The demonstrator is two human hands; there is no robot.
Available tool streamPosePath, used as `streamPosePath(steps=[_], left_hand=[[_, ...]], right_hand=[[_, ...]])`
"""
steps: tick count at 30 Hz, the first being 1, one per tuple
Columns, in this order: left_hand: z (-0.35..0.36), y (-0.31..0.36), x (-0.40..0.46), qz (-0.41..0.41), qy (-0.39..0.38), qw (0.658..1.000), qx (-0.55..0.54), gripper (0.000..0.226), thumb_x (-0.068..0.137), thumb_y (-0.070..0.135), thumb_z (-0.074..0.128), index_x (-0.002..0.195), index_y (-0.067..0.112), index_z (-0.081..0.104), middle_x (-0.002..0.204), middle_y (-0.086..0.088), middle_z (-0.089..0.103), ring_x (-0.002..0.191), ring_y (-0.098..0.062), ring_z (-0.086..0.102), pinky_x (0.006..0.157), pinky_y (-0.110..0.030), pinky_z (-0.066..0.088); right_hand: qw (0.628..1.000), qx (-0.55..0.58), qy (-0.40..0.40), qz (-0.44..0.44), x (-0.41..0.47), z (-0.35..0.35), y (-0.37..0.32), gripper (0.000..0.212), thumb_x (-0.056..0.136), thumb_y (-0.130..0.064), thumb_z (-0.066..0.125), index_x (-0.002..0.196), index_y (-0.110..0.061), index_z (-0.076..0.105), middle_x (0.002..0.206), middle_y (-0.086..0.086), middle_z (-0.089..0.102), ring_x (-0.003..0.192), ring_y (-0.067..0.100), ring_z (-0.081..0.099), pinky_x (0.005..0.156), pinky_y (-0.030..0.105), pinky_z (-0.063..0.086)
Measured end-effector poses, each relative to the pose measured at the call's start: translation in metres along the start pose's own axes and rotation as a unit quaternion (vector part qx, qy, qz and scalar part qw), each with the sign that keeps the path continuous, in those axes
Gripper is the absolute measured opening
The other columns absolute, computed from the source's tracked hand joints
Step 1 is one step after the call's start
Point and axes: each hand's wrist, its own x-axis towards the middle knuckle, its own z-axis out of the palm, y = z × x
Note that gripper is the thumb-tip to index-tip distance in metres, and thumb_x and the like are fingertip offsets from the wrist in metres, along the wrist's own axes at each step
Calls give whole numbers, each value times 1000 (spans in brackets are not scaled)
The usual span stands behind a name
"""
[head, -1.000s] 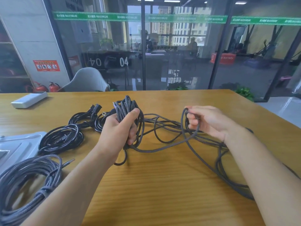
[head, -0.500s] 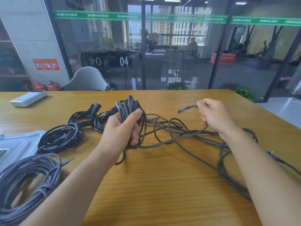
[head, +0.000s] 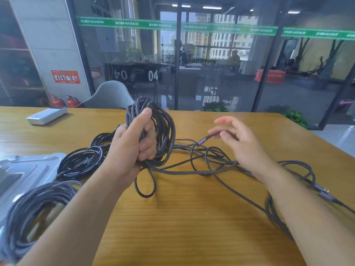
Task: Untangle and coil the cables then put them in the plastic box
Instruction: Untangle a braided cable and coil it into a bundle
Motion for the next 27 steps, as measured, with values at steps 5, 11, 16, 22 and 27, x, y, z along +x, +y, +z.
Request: streamPosePath(steps=[5, 11, 16, 22, 27], left_hand=[[-1, 7, -2, 13, -14, 1000, 4, 35, 97, 45, 55, 73, 23, 43, 50, 4, 25, 40, -13, 22, 47, -28, 24], [-1, 10, -5, 17, -35, 999, 1, 33, 97, 41, 53, 72, 22, 43, 49, 3, 23, 40, -14, 20, 45, -25, 26], [-2, 17, -7, 6, -60, 998, 10, 32, 98, 35, 51, 71, 21, 41, 48, 5, 23, 41, -14, 19, 44, -24, 29], [9, 10, -11, 12, -101, 990, 97, 47, 96, 24, 52, 66, 0, 26, 49, -5, 21, 42, -18, 19, 48, -31, 23], [11, 8, -12, 24, -119, 985, 123, 52, 98, 23, 52, 54, 8, 28, 46, -5, 22, 41, -19, 19, 47, -32, 20]], right_hand=[[934, -316, -32, -166, -13, 31, -6, 33, 106, -47, 48, 132, -34, 63, 143, -21, 51, 138, 1, 39, 116, 35, 32], [931, -97, -350, -30, -35, 64, -29, 18, 104, -39, 61, 118, -31, 68, 76, -13, 69, 76, 1, 64, 79, 23, 49], [954, -111, -279, -14, -12, 15, -15, 36, 101, -54, 59, 84, -26, 73, 74, 12, 56, 66, 23, 48, 64, 34, 42], [898, -385, -11, -213, 0, -6, -1, 37, 94, -68, 57, 84, -37, 74, 90, -16, 48, 93, 14, 43, 83, 32, 31], [963, -243, 29, -111, -9, 3, -9, 52, 99, -72, 41, 82, -30, 67, 65, -6, 66, 62, 8, 61, 64, 32, 45]])
